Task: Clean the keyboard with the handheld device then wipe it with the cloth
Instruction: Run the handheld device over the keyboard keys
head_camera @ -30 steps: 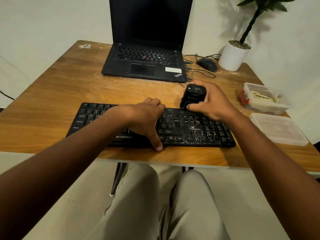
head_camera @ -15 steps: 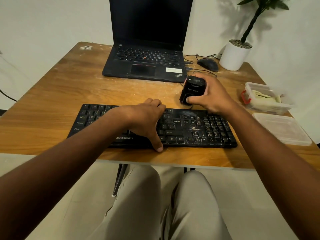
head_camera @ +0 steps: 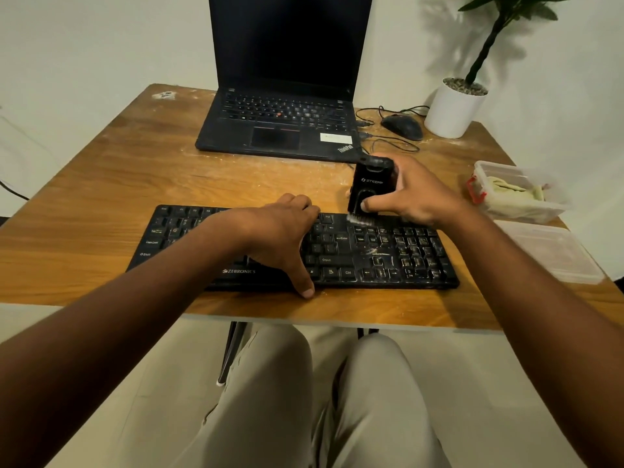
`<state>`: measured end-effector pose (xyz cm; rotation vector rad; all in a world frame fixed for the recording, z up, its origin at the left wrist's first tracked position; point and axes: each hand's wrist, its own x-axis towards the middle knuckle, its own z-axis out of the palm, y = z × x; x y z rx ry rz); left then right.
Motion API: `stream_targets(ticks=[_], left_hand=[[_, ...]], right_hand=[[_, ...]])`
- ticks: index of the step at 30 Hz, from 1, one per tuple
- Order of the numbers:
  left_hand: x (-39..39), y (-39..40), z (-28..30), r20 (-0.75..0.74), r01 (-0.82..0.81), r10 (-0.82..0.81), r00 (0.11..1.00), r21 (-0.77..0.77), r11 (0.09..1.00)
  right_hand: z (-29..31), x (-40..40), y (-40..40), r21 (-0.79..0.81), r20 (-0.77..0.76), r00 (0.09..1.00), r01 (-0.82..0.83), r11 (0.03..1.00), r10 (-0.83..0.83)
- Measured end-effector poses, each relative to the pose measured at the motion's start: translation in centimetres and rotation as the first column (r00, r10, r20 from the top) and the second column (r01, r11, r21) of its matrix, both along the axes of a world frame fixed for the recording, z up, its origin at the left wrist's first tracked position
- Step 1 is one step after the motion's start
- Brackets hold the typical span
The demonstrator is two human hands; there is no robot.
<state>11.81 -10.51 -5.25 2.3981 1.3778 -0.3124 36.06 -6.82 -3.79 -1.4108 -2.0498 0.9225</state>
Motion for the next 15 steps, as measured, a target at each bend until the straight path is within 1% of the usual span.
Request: stream_targets(ticks=[2,4,8,11,15], left_hand=[[0.0,0.0,0.0,0.002,-0.003,0.003,1.0,-0.003,1.0],[0.0,0.1,-0.1,0.003,-0.002,0.002,1.0,-0.003,1.0],[-0.1,0.0,-0.2,0.009,-0.001,0.001,1.0,-0.003,1.0],[0.0,0.0,0.0,0.003,0.006,-0.006,1.0,0.0,1.0],[-0.1,0.0,0.0,0.003,0.006,-0.006,1.0,0.0,1.0]], right_hand=[[0.3,-0.2,0.2,0.124,0.045,0.998,0.033,0.992,-0.039],[0.4,0.0,0.0,0.149,0.014,0.999,0.048,0.988,-0.051],[0.0,1.5,-1.1,0.069,0.027,1.0,-0.001,0.998,-0.001],[0.7,2.4,-1.3,-0.058,-0.03,0.999,-0.043,0.997,0.041],[0.4,2.0,-0.7,-0.057,-0.034,0.999,-0.018,0.998,0.016]])
